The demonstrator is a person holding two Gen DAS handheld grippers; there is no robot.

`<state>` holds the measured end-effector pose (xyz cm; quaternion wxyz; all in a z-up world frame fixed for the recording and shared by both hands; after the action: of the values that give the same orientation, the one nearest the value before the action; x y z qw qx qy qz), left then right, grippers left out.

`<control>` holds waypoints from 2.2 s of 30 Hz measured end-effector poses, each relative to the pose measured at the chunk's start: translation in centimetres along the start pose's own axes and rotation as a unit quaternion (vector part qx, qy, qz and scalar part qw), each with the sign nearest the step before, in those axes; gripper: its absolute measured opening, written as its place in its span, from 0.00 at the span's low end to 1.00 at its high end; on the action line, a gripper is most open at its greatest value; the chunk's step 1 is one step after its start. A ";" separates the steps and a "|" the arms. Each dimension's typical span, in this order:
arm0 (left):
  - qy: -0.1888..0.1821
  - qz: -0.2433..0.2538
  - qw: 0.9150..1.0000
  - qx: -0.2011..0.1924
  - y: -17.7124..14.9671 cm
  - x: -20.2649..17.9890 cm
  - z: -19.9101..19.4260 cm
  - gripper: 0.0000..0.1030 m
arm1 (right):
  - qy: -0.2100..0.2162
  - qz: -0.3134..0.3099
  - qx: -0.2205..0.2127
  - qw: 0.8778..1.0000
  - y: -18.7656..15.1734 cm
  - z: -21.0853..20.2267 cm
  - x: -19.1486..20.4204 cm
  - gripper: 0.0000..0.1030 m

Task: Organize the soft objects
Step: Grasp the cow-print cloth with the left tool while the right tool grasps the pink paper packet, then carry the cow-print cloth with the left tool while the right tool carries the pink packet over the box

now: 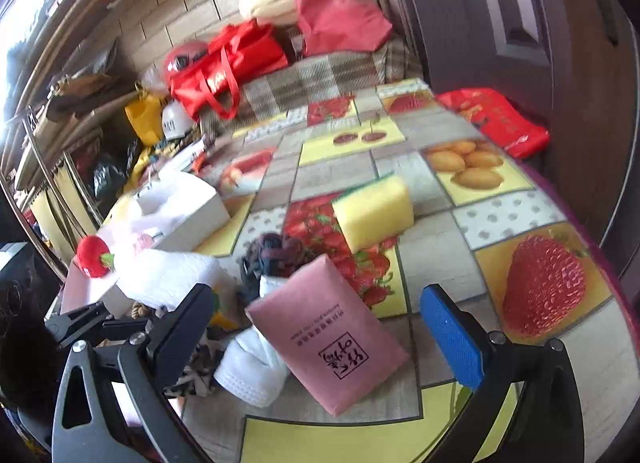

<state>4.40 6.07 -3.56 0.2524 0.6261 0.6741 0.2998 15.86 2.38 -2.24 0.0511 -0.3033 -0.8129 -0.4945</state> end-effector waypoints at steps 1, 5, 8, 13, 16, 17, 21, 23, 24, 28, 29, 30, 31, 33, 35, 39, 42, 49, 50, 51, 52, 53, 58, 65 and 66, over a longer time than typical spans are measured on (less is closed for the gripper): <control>0.003 -0.004 1.000 -0.004 0.2 -0.1 0.0 0.82 | 0.008 0.002 0.006 1.000 -0.2 0.1 0.0 0.86; -0.007 -0.026 0.999 0.026 0.1 -0.2 1.5 0.35 | 0.015 -0.014 0.025 0.999 -0.6 0.2 0.4 0.64; -0.018 -0.026 0.999 0.022 0.0 -0.3 1.3 0.32 | 0.005 -0.027 0.024 0.999 -0.8 0.0 0.6 0.63; -0.028 -0.025 0.999 0.001 0.4 -0.3 0.4 0.32 | -0.010 -0.017 -0.017 1.000 0.0 -1.3 0.2 0.63; -0.030 -0.026 0.999 -0.022 0.8 -0.1 -0.5 0.32 | -0.014 0.000 -0.057 0.998 0.6 -3.1 0.0 0.63; -0.028 -0.024 0.999 -0.030 1.0 0.0 -0.9 0.32 | -0.014 0.004 -0.067 0.998 0.9 -3.5 0.0 0.63; -0.030 -0.035 0.997 -0.055 1.8 0.5 -2.0 0.32 | -0.017 0.021 -0.116 0.993 2.4 -5.7 0.1 0.63; -0.029 -0.036 0.997 -0.063 2.2 0.8 -2.4 0.32 | -0.011 0.027 -0.137 0.990 3.1 -6.7 0.5 0.63; -0.028 -0.037 0.997 -0.065 2.2 0.9 -2.5 0.32 | -0.009 0.028 -0.143 0.989 3.3 -7.0 0.8 0.63; -0.025 -0.040 0.996 -0.076 2.4 1.3 -2.9 0.32 | 0.000 0.030 -0.161 0.986 3.9 -7.7 1.5 0.63; -0.024 -0.043 0.996 -0.080 2.5 1.6 -3.1 0.32 | 0.001 0.030 -0.165 0.986 4.1 -7.9 1.7 0.63; -0.024 -0.046 0.995 -0.083 2.6 1.8 -3.2 0.32 | 0.002 0.030 -0.167 0.985 4.1 -8.0 1.7 0.63; -0.024 -0.050 0.995 -0.088 2.7 2.1 -3.5 0.32 | 0.003 0.030 -0.168 0.985 4.3 -8.0 1.8 0.63; -0.022 -0.059 0.993 -0.098 3.0 2.8 -4.1 0.32 | 0.003 0.033 -0.171 0.985 4.5 -8.0 1.9 0.63; -0.019 -0.069 0.991 -0.112 3.3 3.6 -4.8 0.32 | 0.006 0.039 -0.172 0.984 4.6 -7.9 2.0 0.63; -0.002 -0.080 0.988 -0.135 3.7 5.0 -6.0 0.32 | 0.015 0.055 -0.173 0.983 4.5 -7.8 2.2 0.63; 0.017 -0.087 0.984 -0.152 3.9 6.2 -6.8 0.33 | 0.017 0.055 -0.175 0.983 4.5 -8.1 2.5 0.63; 0.040 -0.119 0.977 -0.169 4.2 9.5 -7.9 0.33 | 0.023 0.051 -0.185 0.981 5.0 -8.8 3.1 0.63; 0.042 -0.122 0.977 -0.171 4.2 9.7 -7.9 0.33 | 0.024 0.052 -0.185 0.981 5.1 -8.8 3.2 0.63; 0.045 -0.126 0.976 -0.173 4.3 10.1 -8.0 0.33 | 0.026 0.052 -0.186 0.981 5.3 -8.8 3.3 0.63; 0.049 -0.129 0.975 -0.175 4.2 10.5 -8.1 0.33 | 0.028 0.053 -0.187 0.981 5.4 -8.8 3.4 0.63; 0.053 -0.133 0.974 -0.176 4.2 11.0 -8.2 0.33 | 0.030 0.052 -0.187 0.980 5.5 -8.8 3.5 0.63; 0.064 -0.154 0.969 -0.183 4.1 12.8 -8.6 0.33 | 0.033 0.047 -0.191 0.980 6.0 -8.9 4.0 0.63; 0.082 -0.199 0.957 -0.194 3.7 16.4 -9.6 0.33 | 0.042 0.042 -0.190 0.980 6.5 -8.7 4.7 0.63; 0.084 -0.204 0.956 -0.195 3.6 16.8 -9.7 0.33 | 0.043 0.041 -0.190 0.980 6.6 -8.7 4.8 0.63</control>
<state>-1.53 22.08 6.36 0.3676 0.3866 0.7346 0.4193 13.67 -0.57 9.07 0.0481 -0.3190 -0.6879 -0.6502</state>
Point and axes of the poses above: each gripper's, at about its wrist camera, not at the fingertips, and z roughly the way its jaws point, x to its left, y to its top, the point moved 8 cm from there along z, roughly the way its jaws point, and after that the axes turned 10 degrees about y, right-handed, at the moved point
